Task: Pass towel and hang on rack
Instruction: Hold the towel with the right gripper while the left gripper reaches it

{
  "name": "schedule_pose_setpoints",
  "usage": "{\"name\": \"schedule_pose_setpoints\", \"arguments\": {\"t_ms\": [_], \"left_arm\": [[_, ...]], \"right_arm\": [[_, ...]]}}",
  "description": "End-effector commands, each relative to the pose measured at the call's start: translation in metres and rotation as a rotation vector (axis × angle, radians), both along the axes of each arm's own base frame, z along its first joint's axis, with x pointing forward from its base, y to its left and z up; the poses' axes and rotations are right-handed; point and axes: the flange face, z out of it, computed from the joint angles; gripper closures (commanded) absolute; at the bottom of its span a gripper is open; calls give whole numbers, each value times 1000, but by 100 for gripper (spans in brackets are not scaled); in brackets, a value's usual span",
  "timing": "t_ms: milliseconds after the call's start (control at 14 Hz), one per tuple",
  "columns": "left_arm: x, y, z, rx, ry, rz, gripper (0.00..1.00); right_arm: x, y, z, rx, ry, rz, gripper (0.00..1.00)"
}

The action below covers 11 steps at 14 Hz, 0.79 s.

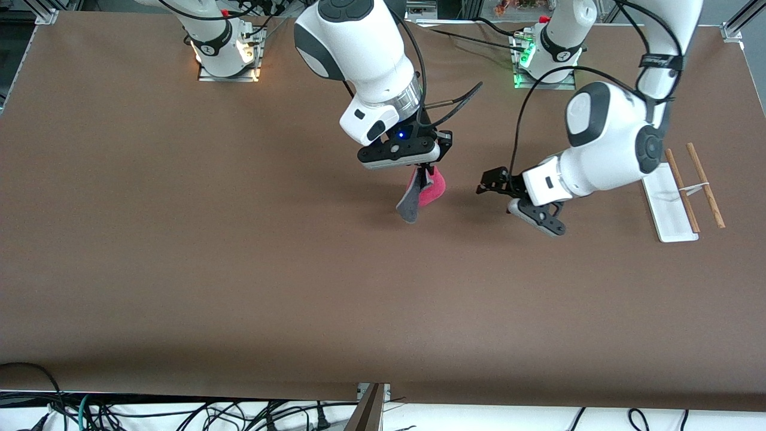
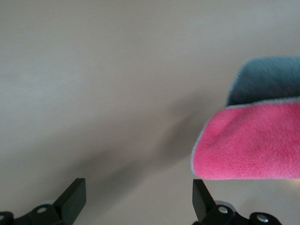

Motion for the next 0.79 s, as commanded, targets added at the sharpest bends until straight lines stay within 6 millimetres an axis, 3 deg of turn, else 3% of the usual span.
{"name": "schedule_pose_setpoints", "arguments": {"t_ms": [0, 286, 500, 714], "left_arm": [[-25, -24, -14, -35, -126, -138, 0], [-62, -48, -49, -31, -237, -337, 0], [-86, -83, -51, -38, -287, -374, 0], [-85, -91, -46, -49, -299, -361, 0]], "right_arm": [[-3, 1, 8, 16, -1, -8, 100], [-3, 1, 9, 15, 0, -7, 100], [-3, 1, 8, 12, 2, -7, 100], [-3, 0, 9, 12, 2, -9, 100]]}}
